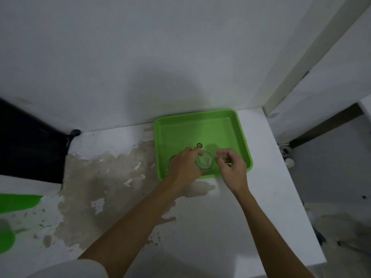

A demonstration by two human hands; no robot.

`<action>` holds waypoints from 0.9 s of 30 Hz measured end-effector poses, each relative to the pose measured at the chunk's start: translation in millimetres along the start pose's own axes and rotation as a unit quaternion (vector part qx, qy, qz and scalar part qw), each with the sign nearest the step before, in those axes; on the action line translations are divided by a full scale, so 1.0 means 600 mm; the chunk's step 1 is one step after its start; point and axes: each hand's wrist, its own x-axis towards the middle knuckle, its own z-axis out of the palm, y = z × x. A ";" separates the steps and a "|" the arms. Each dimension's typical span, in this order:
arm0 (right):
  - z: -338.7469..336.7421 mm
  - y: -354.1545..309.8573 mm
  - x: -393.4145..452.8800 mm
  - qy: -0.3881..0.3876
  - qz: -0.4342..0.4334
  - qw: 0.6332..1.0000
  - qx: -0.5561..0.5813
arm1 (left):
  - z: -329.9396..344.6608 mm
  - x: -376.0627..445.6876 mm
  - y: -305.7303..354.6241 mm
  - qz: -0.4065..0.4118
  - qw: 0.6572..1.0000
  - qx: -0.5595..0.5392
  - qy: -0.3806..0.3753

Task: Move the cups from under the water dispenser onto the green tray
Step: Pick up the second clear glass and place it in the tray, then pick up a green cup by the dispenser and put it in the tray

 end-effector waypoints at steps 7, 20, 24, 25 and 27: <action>0.085 -0.040 -0.092 -0.097 -0.046 0.993 -0.051 | -0.062 -0.117 -0.112 -0.029 0.989 -0.137 0.038; 0.461 -0.143 -0.290 -0.333 -0.115 0.928 -0.119 | -0.194 -0.452 -0.437 -0.162 0.943 -0.257 0.133; 0.591 -0.168 -0.342 -0.393 -0.112 0.903 -0.130 | -0.237 -0.545 -0.541 -0.195 0.926 -0.265 0.183; 0.612 -0.172 -0.349 -0.400 -0.115 0.900 -0.133 | -0.245 -0.559 -0.560 -0.200 0.925 -0.261 0.192; 0.666 -0.183 -0.369 -0.422 -0.126 0.887 -0.139 | -0.263 -0.597 -0.603 -0.216 0.917 -0.245 0.229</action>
